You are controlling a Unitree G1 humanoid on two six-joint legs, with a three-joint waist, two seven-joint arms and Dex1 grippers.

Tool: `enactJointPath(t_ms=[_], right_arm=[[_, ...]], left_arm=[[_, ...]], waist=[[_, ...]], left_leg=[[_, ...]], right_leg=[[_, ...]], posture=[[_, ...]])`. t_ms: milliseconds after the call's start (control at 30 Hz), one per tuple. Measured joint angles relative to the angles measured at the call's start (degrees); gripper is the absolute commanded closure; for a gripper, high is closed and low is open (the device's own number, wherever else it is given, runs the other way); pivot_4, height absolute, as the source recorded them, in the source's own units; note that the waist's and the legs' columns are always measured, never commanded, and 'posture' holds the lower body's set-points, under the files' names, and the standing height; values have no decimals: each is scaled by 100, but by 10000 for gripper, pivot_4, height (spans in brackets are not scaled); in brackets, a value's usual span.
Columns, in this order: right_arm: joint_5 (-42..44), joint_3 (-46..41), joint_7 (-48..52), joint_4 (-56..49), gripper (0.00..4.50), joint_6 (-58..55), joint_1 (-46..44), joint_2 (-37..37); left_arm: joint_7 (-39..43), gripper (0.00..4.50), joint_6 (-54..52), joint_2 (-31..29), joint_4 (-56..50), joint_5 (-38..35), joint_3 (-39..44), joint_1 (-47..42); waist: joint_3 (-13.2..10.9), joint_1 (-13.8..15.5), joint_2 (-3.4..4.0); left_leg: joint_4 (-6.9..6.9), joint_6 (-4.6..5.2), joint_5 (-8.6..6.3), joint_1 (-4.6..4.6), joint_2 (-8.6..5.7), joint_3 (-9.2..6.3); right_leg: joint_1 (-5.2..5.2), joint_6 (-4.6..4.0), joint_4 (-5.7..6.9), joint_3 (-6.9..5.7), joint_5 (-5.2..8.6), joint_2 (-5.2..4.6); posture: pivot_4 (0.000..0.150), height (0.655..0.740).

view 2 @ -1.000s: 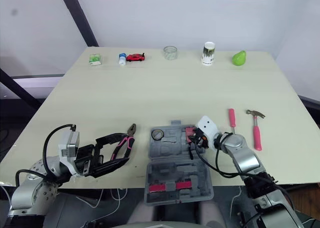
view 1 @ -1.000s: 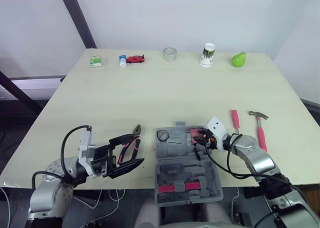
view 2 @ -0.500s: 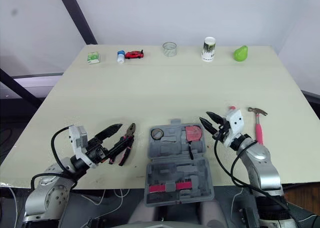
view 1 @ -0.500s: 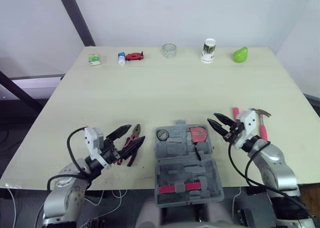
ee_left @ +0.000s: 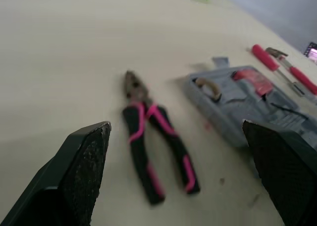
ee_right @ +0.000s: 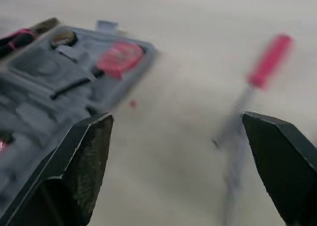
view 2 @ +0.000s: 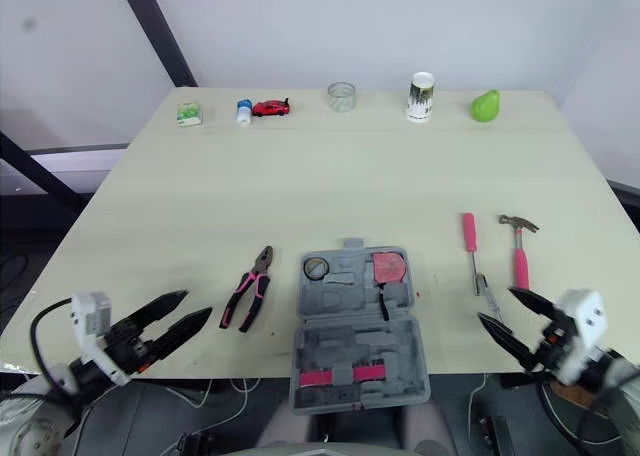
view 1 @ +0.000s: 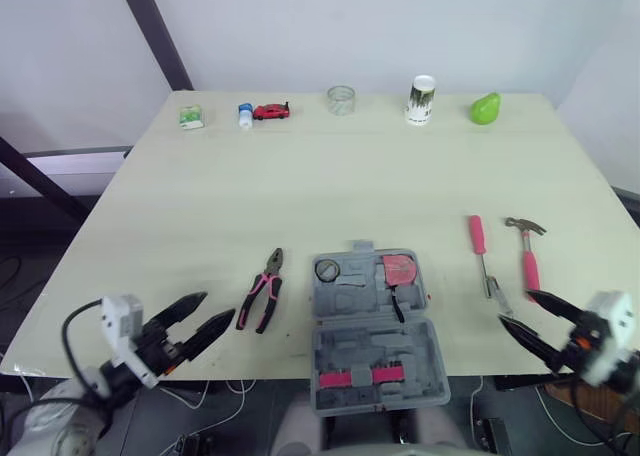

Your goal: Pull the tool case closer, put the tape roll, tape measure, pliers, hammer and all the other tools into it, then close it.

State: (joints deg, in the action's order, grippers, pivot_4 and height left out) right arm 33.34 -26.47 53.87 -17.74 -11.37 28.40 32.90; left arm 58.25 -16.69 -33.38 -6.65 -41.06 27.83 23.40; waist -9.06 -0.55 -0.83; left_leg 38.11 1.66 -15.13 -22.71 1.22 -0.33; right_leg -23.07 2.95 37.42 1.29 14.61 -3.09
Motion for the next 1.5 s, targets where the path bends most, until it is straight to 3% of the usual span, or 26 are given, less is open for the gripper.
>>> enactJointPath(t_ms=[167,367,500,733,867,1033,1267,1500], right_arm=[[139,-833,332,89,557,317,1095,-165],[131,-860,539,491,557,631,956,-179],[165,-798,594,427,557,735,740,-180],[328,6,675,-455,557,306,-253,331],[507,454,879,-620,557,-36,-960,829],[728,831,1242,-914,557,-289,-1649,1245],[761,1104,1483,-872,557,-434,-2280,1392],[722,1243,1496,-832,557,-474,-2367,1390]], left_arm=[[401,0,389,-14,738,296,137,451],[598,0,775,7,1446,594,34,47],[410,0,823,135,1387,695,-124,-245],[-606,0,-153,75,-374,607,-347,-293],[-2000,0,-1801,-233,-1488,517,-503,-657],[-3586,0,-3371,-120,-2621,382,-935,-1485],[-5166,0,-4998,438,-2758,618,-1225,-2257],[-5650,0,-5562,881,-2572,960,-1585,-2653]], waist=[[-1,-27,-8],[-4,1,-6],[-5,15,-6],[-6,7,-6],[-18,69,5],[-20,135,1],[-28,129,-11],[-29,135,-15]], left_leg=[[0,-3,-2,2,8,1],[-1,-11,-6,-5,5,-1],[-8,-6,-3,-14,2,-2],[-9,-5,-3,-15,1,-2],[-6,-4,-2,-16,-5,-11],[0,-4,-2,-16,-18,-6],[14,-3,-1,-13,-22,-11],[18,-4,-1,-11,-31,-14]], right_leg=[[-4,4,-9,7,3,-30],[-6,2,-14,-15,1,-79],[-4,-20,-28,-24,-14,-85],[0,-21,-30,-40,-17,-99],[4,-19,-29,-48,-18,-93],[8,15,-28,-58,-37,-54],[11,18,-15,-58,-38,-40],[16,18,-11,-55,-38,-41]], posture=[[1500,7400],[1500,7400],[1500,7400],[1500,7400],[1500,7400],[1500,7400],[1500,7400],[1500,7400]])
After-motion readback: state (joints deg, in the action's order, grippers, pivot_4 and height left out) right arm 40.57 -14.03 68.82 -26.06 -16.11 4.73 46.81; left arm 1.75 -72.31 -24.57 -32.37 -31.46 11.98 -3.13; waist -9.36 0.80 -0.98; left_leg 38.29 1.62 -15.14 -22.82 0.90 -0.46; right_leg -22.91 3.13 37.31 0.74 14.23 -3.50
